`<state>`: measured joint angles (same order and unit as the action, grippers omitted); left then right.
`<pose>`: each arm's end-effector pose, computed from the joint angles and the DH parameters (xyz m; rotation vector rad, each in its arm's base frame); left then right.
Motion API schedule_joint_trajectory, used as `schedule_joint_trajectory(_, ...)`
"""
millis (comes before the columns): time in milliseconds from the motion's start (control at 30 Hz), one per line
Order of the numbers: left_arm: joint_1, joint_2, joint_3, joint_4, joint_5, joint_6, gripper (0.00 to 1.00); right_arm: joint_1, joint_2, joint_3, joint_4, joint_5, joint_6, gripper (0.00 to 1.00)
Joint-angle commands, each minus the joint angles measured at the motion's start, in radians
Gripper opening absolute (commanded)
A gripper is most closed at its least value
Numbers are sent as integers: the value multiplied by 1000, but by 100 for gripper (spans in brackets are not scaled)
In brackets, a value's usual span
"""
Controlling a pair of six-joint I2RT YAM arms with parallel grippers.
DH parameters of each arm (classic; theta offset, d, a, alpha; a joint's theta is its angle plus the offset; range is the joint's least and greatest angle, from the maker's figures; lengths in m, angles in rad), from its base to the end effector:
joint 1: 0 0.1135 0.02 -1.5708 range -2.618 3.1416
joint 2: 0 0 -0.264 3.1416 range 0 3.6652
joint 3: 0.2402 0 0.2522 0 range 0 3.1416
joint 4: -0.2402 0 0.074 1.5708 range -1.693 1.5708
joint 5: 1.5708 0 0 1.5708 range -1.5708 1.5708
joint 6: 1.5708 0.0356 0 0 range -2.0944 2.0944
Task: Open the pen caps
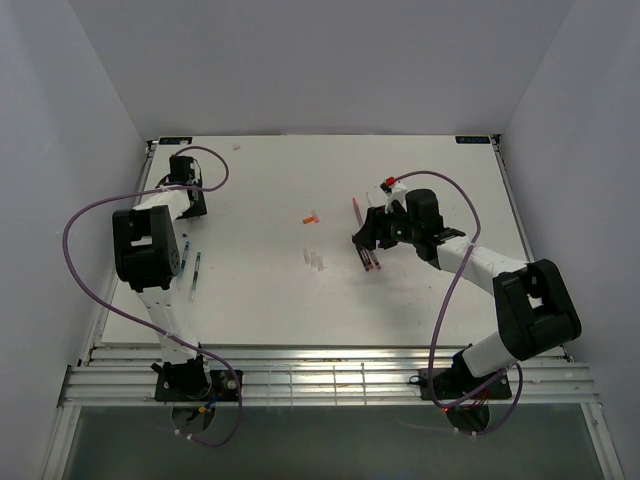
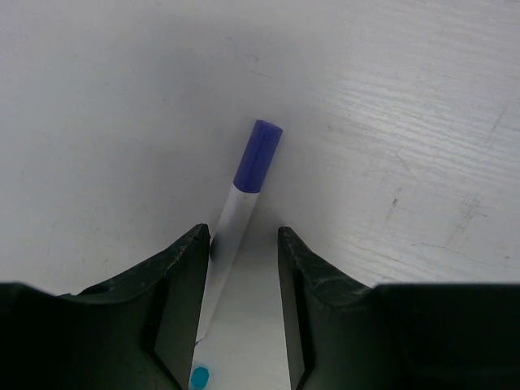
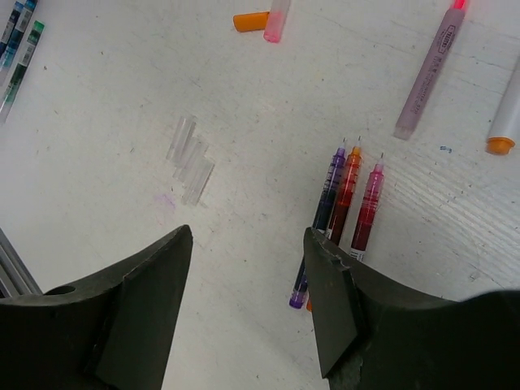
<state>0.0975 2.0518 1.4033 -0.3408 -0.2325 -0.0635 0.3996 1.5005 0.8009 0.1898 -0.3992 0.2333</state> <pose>0.4304 0.0503 0.1566 -0.2936 2.5324 0.3104 0.2901 0.1375 0.2129 -0.4269 2.0927 0.7949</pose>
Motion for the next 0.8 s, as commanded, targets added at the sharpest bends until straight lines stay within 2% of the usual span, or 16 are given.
schedule_joint_trajectory(0, -2, 19, 2, -23, 90, 8, 49, 2, -31, 1, 34, -4, 4, 63)
schedule_joint_trajectory(167, -2, 56, 20, -50, 157, -15, 42, 2, -55, 3, 11, 16, 3, 63)
schedule_joint_trajectory(333, -2, 96, 54, -89, 220, -58, 21, 7, -98, -11, -32, 36, 1, 63)
schedule_joint_trajectory(500, -4, 70, 89, -108, 303, -96, 8, 30, -150, -29, -92, 85, 11, 63)
schedule_joint_trajectory(567, -4, 32, 105, -116, 347, -102, 8, 48, -177, -37, -113, 106, 26, 63)
schedule_joint_trajectory(767, -7, -159, 43, -44, 631, -208, 9, 68, -249, -75, -145, 37, 101, 63)
